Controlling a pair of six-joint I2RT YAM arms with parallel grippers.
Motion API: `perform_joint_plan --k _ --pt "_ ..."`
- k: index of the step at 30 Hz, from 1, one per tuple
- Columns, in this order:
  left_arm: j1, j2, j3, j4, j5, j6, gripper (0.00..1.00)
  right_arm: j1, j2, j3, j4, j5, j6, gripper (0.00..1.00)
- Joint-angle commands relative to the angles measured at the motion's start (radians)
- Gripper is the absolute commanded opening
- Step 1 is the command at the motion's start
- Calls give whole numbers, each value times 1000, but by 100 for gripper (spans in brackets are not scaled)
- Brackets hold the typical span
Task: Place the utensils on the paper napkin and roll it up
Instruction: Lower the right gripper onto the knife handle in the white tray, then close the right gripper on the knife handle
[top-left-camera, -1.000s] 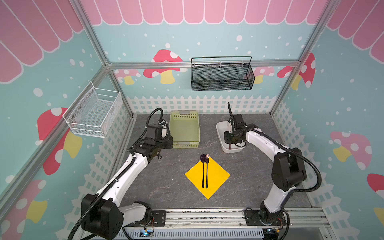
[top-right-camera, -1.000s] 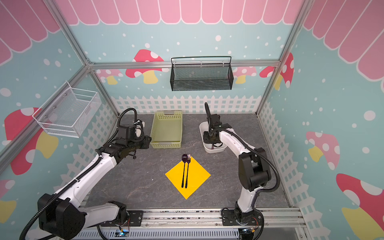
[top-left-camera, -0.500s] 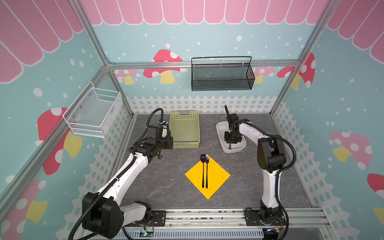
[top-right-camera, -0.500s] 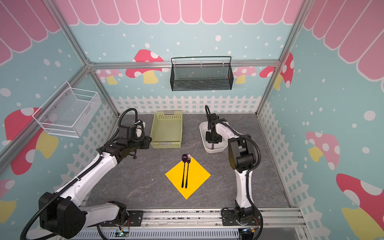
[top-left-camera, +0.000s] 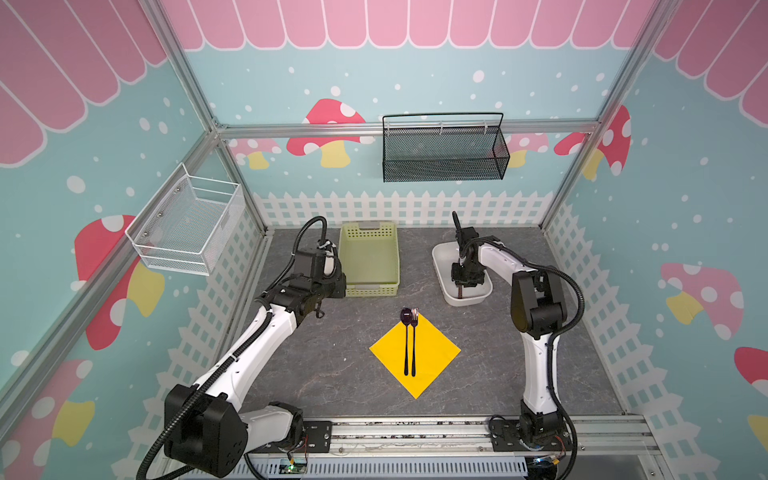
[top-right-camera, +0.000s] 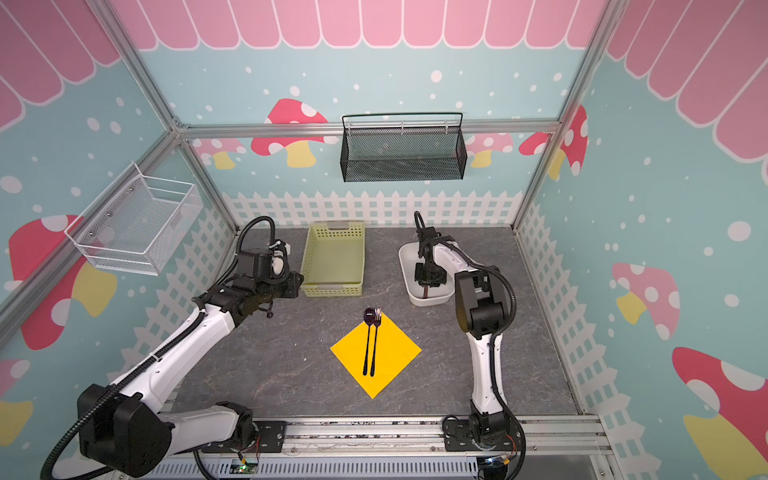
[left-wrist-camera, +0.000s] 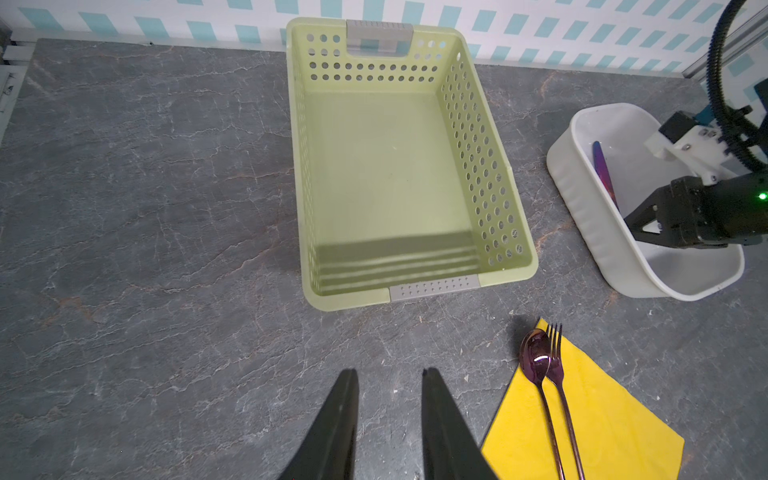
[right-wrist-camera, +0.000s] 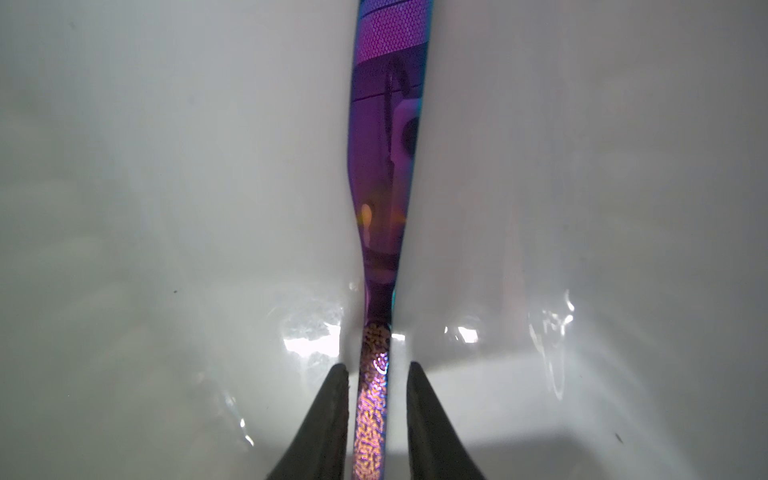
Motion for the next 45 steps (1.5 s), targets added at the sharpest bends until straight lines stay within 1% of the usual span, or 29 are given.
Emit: perform_joint_plan --k 1,8,19,27,33,45 --pt "7 -6 24 -3 -1 7 29 -2 25 4 -27 -14 -3 28" --pt "6 -4 28 -3 -2 8 29 -2 22 -34 -44 -20 -7 27" --pt "6 -4 28 -4 -2 7 29 0 86 -25 -84 66 8 25" --pt "8 -10 27 -4 -6 8 29 5 114 -35 -84 86 21 21" --pt "7 -9 30 -4 2 6 29 6 100 -27 -84 88 29 16" --pt "8 -9 31 -3 20 2 29 8 23 -4 -89 111 41 10"
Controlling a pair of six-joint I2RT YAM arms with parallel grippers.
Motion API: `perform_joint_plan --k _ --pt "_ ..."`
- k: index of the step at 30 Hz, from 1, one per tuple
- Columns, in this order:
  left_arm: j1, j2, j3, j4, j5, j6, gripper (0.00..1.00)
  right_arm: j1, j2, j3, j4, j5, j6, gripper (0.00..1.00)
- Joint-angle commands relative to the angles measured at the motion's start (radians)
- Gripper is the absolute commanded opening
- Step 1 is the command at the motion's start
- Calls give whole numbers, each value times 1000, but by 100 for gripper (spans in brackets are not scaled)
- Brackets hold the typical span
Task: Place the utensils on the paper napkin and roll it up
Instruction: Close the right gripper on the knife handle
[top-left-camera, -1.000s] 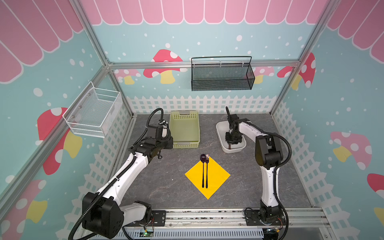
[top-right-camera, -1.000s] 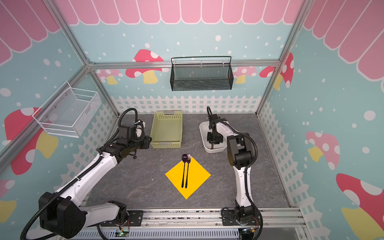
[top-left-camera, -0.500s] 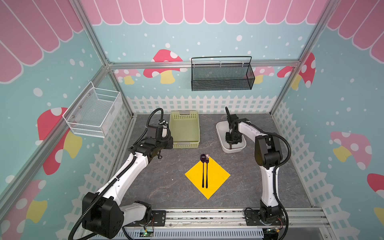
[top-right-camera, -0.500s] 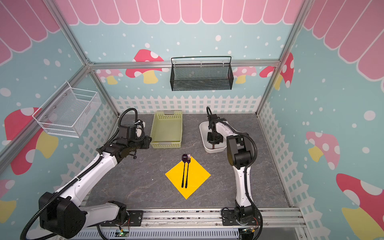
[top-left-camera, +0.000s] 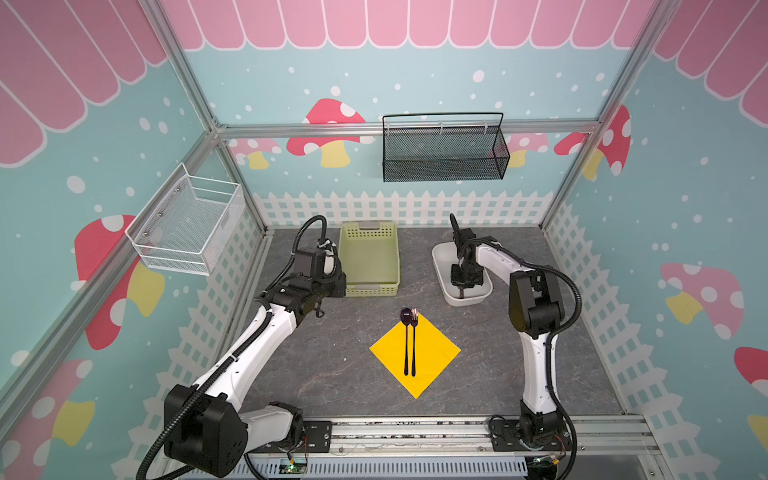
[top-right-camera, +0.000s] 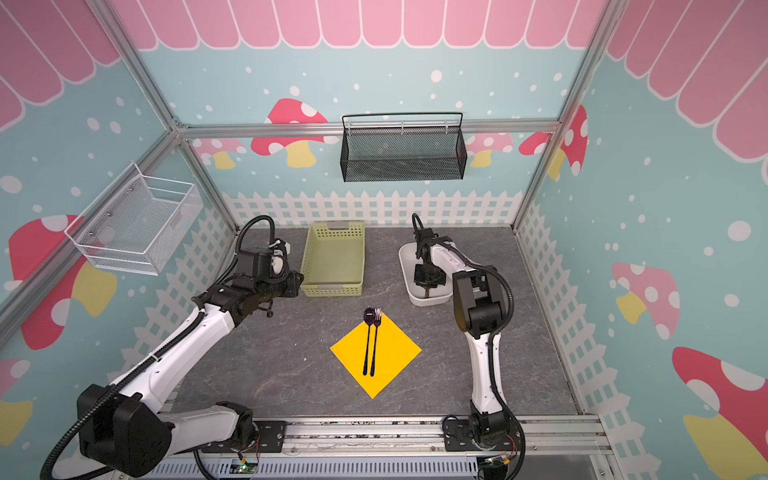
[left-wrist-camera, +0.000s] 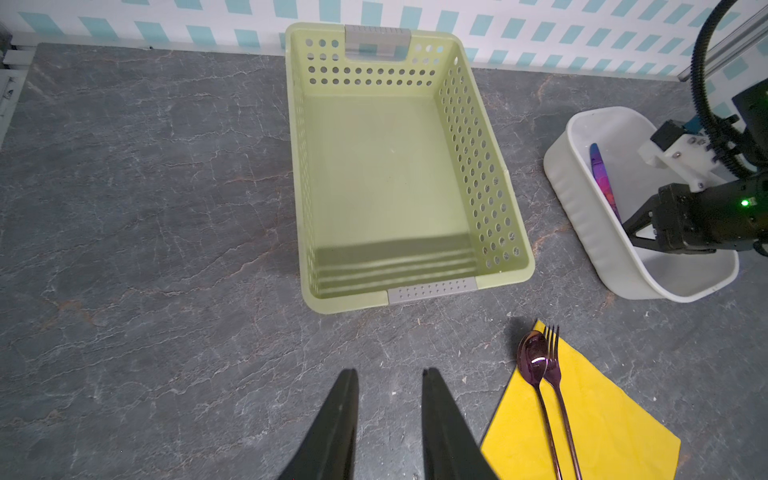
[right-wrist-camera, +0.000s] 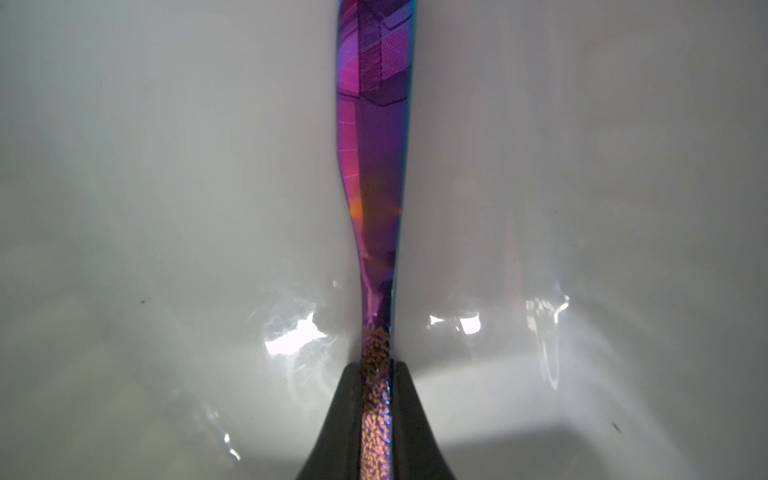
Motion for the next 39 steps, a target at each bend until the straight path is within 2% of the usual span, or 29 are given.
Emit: perform_joint_plan --k 1,39 --pt "7 -9 24 -3 12 2 29 0 -1 -11 -65 49 6 10" --pt "7 -37 18 -4 8 5 29 22 -111 199 -201 73 2 9"
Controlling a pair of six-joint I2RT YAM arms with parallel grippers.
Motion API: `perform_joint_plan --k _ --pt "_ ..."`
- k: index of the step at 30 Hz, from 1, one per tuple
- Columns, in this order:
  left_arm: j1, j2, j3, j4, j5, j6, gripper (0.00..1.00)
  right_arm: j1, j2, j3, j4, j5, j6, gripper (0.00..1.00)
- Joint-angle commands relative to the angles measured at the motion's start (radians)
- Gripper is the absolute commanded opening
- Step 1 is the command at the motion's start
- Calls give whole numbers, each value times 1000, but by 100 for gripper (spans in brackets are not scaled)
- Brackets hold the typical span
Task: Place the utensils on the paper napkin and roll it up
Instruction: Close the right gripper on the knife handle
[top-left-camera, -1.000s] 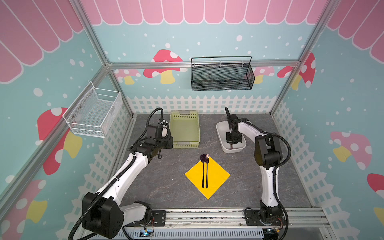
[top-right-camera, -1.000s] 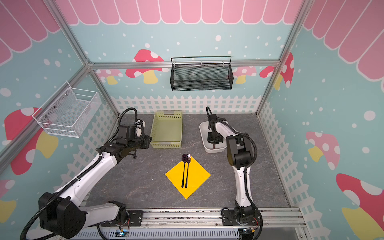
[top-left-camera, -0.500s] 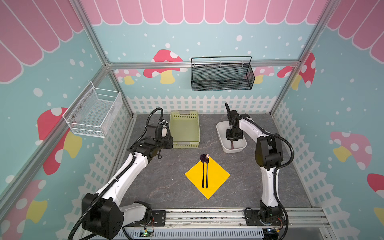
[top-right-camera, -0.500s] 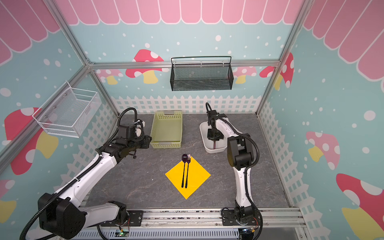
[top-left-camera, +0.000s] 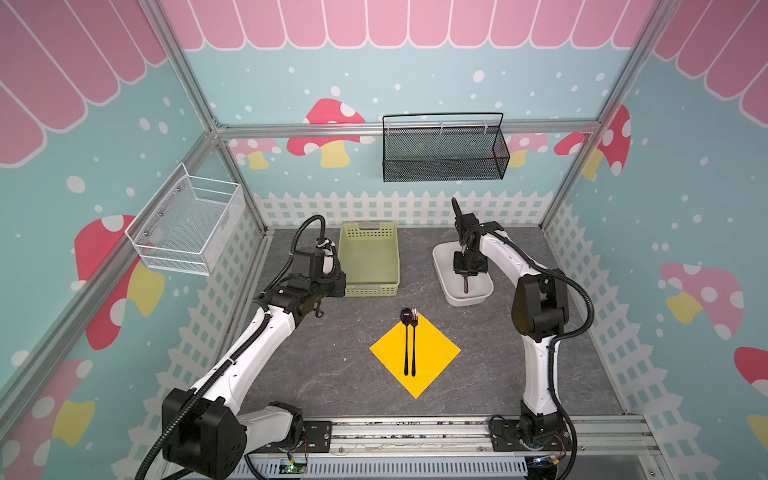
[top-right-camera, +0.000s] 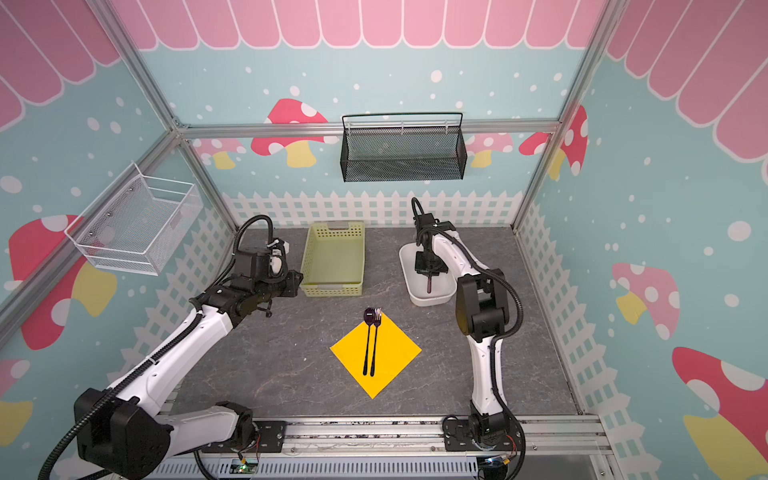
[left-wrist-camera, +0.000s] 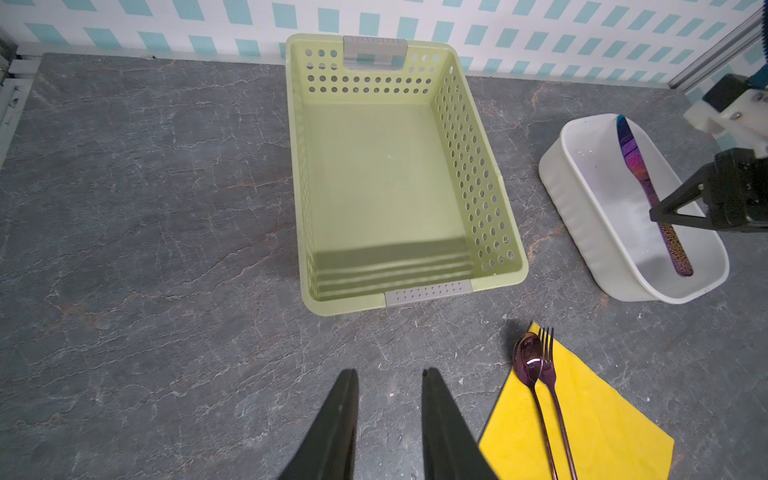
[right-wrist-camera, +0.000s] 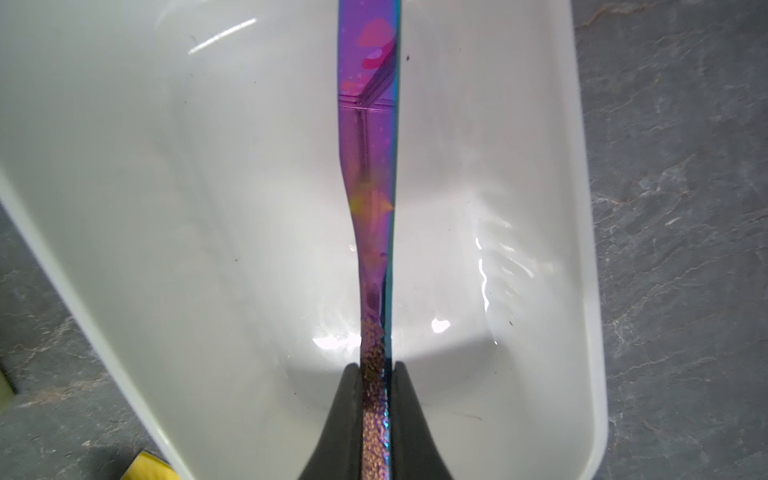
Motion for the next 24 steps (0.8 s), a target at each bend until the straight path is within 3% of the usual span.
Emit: perform_joint_plan --k 1,24 --pt "7 -21 17 -3 8 5 29 9 -59 28 -37 17 2 9" --pt "8 -29 14 -3 7 5 29 8 -78 -38 24 -28 7 9"
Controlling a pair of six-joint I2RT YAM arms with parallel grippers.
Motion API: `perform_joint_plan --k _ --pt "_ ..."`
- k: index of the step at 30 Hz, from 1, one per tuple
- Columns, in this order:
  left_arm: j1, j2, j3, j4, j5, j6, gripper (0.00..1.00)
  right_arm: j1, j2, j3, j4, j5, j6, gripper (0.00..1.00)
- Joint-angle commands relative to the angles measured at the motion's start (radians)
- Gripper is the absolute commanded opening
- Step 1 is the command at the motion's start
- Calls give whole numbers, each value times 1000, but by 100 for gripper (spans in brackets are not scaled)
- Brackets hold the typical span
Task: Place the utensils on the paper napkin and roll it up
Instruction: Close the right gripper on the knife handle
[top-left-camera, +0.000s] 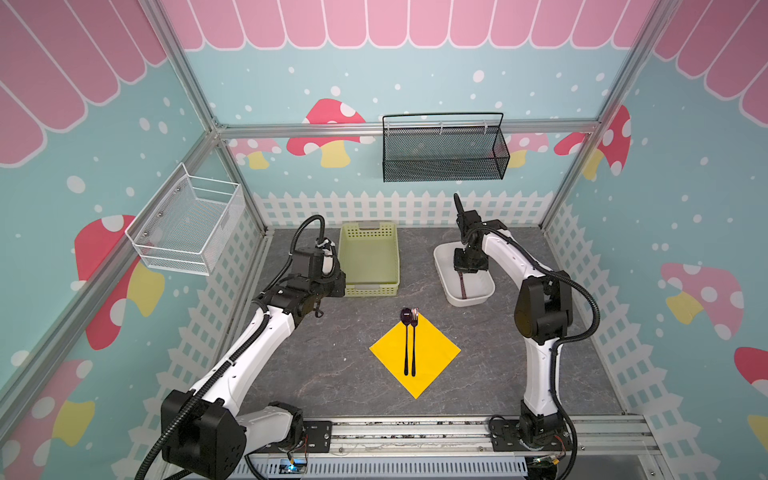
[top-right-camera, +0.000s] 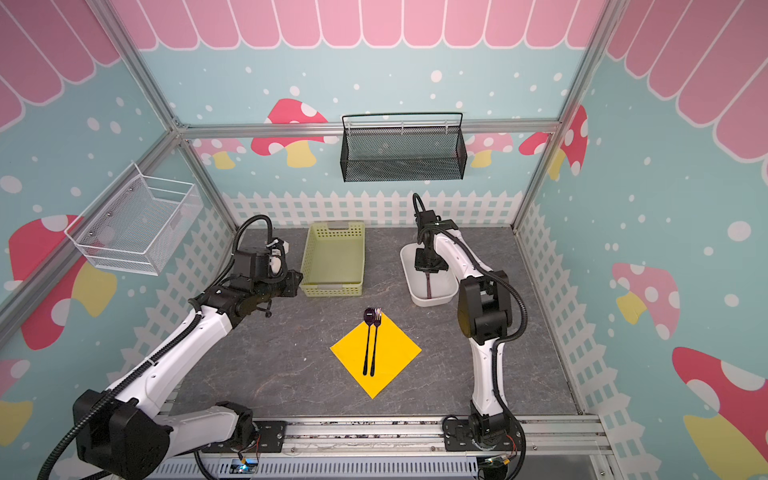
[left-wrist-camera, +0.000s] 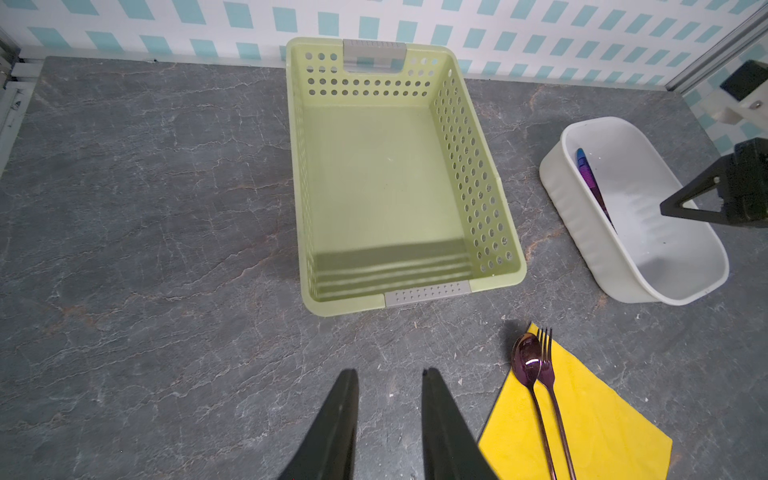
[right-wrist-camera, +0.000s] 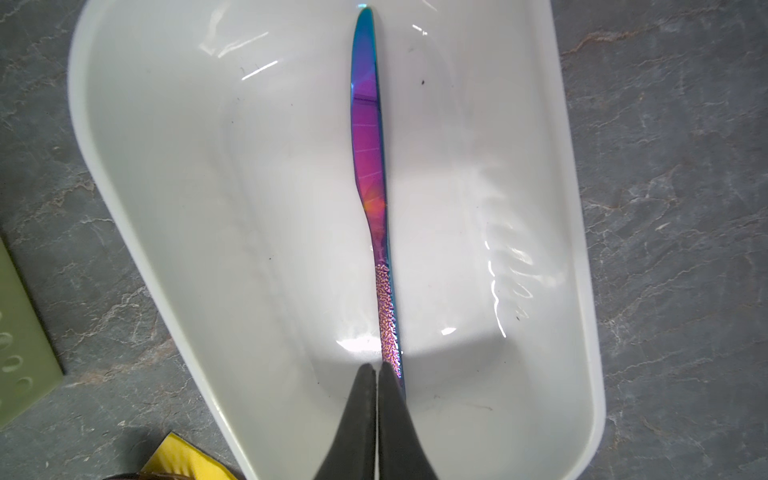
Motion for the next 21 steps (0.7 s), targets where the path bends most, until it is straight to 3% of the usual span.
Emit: perform_joint_plan --k 1,21 --pt "7 -22 14 -3 8 5 29 8 -42 -18 7 -1 8 9" --pt "8 -11 16 -5 -1 8 29 1 96 -57 39 -29 -57 26"
